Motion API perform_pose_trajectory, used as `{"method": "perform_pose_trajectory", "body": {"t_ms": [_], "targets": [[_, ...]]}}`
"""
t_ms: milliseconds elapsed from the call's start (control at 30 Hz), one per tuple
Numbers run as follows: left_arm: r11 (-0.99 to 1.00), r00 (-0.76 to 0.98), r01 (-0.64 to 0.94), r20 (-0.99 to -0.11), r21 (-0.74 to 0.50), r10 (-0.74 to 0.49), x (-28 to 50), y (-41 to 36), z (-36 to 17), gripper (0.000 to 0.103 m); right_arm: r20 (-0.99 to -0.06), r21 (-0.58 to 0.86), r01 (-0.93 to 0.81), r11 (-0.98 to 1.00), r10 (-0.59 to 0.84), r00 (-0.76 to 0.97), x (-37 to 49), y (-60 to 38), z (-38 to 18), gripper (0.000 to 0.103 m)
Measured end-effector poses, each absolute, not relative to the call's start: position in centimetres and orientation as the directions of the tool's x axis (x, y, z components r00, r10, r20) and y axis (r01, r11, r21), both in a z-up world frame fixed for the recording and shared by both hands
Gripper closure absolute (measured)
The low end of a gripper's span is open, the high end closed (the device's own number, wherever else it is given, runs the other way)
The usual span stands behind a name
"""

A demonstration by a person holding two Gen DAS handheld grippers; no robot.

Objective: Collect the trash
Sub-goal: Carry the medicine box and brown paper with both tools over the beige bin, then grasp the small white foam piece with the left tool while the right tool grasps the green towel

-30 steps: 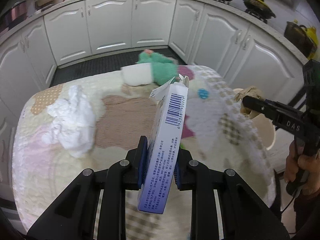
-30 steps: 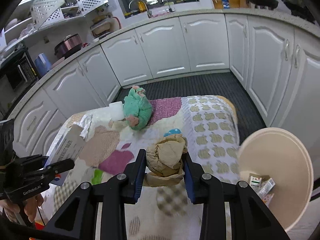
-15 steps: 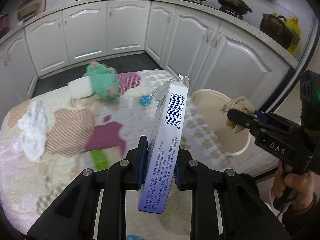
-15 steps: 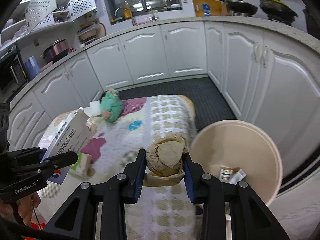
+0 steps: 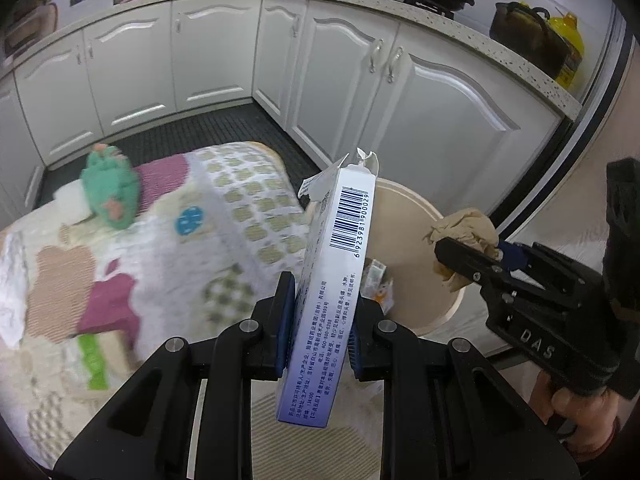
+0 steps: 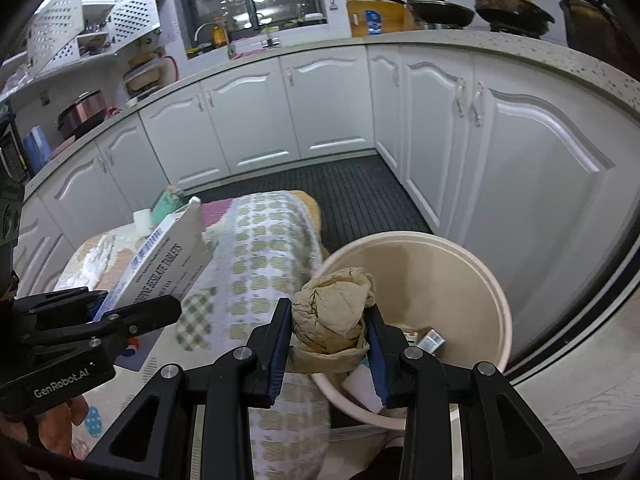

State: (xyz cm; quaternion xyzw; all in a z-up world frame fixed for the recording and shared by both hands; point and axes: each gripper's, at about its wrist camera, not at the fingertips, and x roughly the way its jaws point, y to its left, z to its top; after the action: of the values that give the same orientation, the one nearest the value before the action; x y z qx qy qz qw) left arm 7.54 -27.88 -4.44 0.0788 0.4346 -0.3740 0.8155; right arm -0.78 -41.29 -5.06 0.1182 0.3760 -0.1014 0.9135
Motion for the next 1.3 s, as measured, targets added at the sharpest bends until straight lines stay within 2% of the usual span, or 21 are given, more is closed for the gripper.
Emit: {"method": "perform_pose_trajectory", "body": {"t_ms": [600, 733, 800, 867, 900, 1133, 1300], "targets": [[0.676, 0.257, 0.701, -0.802, -0.230, -0.539, 8.2, -35.6, -7.7, 0.082, -0.753, 0.165, 0.385, 0.908, -0.136, 0.643, -1.4, -47.7, -8.1, 0.069], [0.685, 0.258, 0.688, -0.802, -0.240, -0.539, 8.6, -36.2, -8.2, 0.081, -0.768, 0.164, 0.413, 0.896, -0.146, 0.623, -1.2, -48.7, -8.7, 0.059], [0.688, 0.259, 0.683, -0.799, -0.246, -0.543, 8.7, -36.1, -8.3, 0.076, -0.774, 0.164, 0.421, 0.892, -0.148, 0.616, -1.0, -49.0, -9.0, 0.055], [0.686, 0.258, 0.681, -0.792, -0.257, -0.553, 8.8, -36.1, -8.4, 0.052, -0.782, 0.166, 0.431, 0.887, -0.148, 0.605, -0.9, -49.4, -9.4, 0.054], [0.681, 0.254, 0.681, -0.785, -0.269, -0.564, 8.7, -36.0, -8.3, 0.048, -0.786, 0.168, 0.435, 0.885, -0.146, 0.601, -0.9, -49.5, -9.5, 0.054], [0.693, 0.282, 0.678, -0.784, -0.246, -0.554, 8.5, -35.6, -8.0, 0.046, -0.796, 0.180, 0.438, 0.881, -0.131, 0.591, -1.2, -49.4, -9.9, 0.052], [0.716, 0.318, 0.663, -0.783, -0.220, -0.535, 8.5, -34.4, -7.7, 0.046, -0.788, 0.184, 0.431, 0.883, -0.129, 0.602, -1.4, -48.7, -9.4, 0.042]]}}
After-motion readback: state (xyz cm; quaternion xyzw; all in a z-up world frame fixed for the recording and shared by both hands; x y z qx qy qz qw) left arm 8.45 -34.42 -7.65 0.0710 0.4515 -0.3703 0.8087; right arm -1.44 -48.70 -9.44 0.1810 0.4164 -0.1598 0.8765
